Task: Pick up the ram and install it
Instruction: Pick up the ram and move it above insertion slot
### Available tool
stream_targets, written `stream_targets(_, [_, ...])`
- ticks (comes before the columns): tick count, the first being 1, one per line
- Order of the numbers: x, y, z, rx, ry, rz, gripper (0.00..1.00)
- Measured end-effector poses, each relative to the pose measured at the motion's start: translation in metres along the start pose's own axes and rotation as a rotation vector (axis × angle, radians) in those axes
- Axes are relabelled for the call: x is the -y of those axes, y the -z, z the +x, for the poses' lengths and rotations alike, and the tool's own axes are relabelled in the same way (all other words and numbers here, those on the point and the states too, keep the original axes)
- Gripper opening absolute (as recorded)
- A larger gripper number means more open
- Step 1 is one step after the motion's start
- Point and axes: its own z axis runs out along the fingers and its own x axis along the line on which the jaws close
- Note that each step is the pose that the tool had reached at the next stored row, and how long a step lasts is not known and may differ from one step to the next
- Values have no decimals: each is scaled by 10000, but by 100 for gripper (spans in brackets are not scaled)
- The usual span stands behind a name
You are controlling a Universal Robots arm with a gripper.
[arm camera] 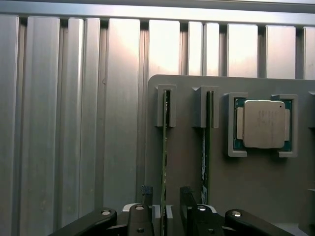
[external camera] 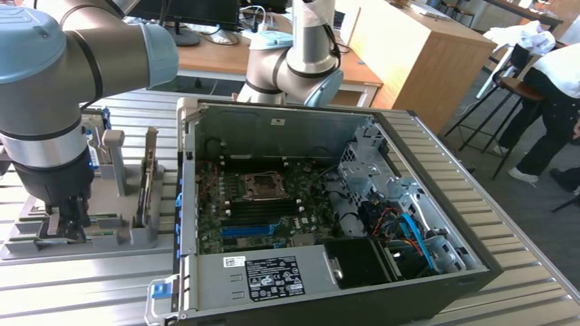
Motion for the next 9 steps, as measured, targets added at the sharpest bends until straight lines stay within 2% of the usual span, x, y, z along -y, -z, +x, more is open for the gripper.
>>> stream_targets(9, [7, 0, 13, -1, 1, -1, 36])
